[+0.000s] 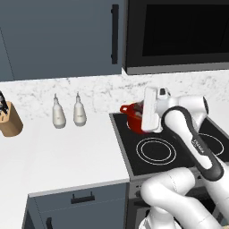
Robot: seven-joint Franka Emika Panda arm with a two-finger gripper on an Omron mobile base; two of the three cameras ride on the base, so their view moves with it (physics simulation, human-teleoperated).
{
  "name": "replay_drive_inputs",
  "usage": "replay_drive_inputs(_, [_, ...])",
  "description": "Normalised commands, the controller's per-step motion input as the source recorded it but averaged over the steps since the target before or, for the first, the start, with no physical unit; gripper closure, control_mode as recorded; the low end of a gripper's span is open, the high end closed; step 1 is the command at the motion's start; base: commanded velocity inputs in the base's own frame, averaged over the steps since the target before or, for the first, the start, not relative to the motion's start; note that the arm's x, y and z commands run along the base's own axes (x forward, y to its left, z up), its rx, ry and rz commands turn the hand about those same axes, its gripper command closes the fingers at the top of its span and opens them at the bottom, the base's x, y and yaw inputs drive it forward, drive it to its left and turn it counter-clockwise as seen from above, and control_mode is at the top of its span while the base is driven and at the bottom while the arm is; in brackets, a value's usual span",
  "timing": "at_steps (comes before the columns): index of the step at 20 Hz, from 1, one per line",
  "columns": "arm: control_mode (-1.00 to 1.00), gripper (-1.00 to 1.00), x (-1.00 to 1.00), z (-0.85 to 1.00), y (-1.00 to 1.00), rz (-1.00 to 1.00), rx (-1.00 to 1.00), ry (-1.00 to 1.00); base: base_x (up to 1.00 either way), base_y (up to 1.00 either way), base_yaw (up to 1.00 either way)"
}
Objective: Put the potato and avocado in the pot. Retrieve the spatula and lightly stir the vegetables in the pot.
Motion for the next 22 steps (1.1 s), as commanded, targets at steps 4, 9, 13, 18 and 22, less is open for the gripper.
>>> replay_drive_inputs(4, [-1.0,1.0,0.19,0.01,-0.27,0.11,0.04,0.0,0.0,0.0,0.0])
replay_drive_inputs(9, [-1.0,1.0,0.13,0.19,-0.3,0.08,0.04,0.0,0.0,0.0,0.0])
replay_drive_inputs(13, [-1.0,1.0,0.01,0.28,-0.24,0.07,0.05,0.0,0.0,0.0,0.0])
replay_drive_inputs(18, [-1.0,1.0,0.05,0.03,-0.18,0.04,0.02,0.0,0.0,0.0,0.0])
replay_drive_inputs(22, [-1.0,1.0,0.12,0.0,-0.14,0.0,0.01,0.0,0.0,0.0,0.0])
